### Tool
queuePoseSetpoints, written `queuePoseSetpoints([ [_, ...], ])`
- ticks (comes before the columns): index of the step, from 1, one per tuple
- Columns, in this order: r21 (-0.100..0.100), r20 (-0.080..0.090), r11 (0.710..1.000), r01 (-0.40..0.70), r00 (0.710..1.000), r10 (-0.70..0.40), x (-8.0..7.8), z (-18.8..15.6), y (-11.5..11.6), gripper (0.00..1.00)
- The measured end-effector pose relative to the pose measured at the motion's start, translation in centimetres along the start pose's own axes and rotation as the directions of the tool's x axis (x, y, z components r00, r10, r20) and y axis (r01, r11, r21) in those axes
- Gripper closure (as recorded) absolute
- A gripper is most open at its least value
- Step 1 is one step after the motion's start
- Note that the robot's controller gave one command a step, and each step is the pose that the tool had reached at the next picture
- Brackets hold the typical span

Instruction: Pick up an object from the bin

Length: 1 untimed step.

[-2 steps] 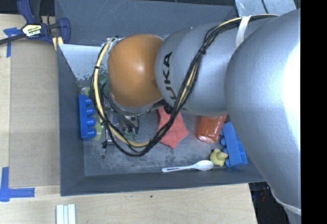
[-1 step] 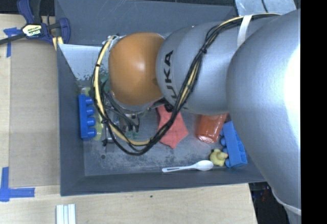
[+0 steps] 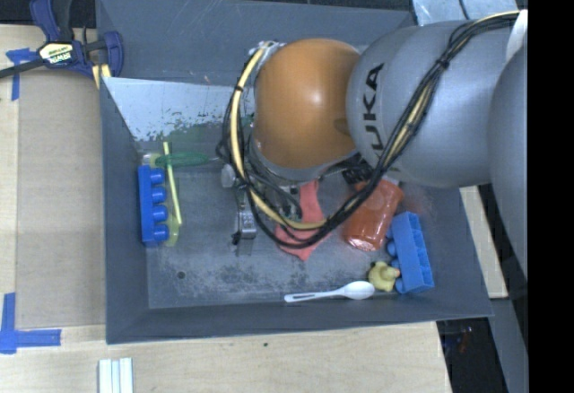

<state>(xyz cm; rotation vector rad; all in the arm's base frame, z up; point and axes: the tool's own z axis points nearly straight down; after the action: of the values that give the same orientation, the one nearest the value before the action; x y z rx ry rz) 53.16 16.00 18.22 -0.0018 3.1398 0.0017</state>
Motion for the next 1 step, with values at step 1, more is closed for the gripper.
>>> queuePoseSetpoints([
  [1,0.002,-0.002,1.000,-0.031,1.000,0.031,-4.03,-2.21,-1.81,0.00],
])
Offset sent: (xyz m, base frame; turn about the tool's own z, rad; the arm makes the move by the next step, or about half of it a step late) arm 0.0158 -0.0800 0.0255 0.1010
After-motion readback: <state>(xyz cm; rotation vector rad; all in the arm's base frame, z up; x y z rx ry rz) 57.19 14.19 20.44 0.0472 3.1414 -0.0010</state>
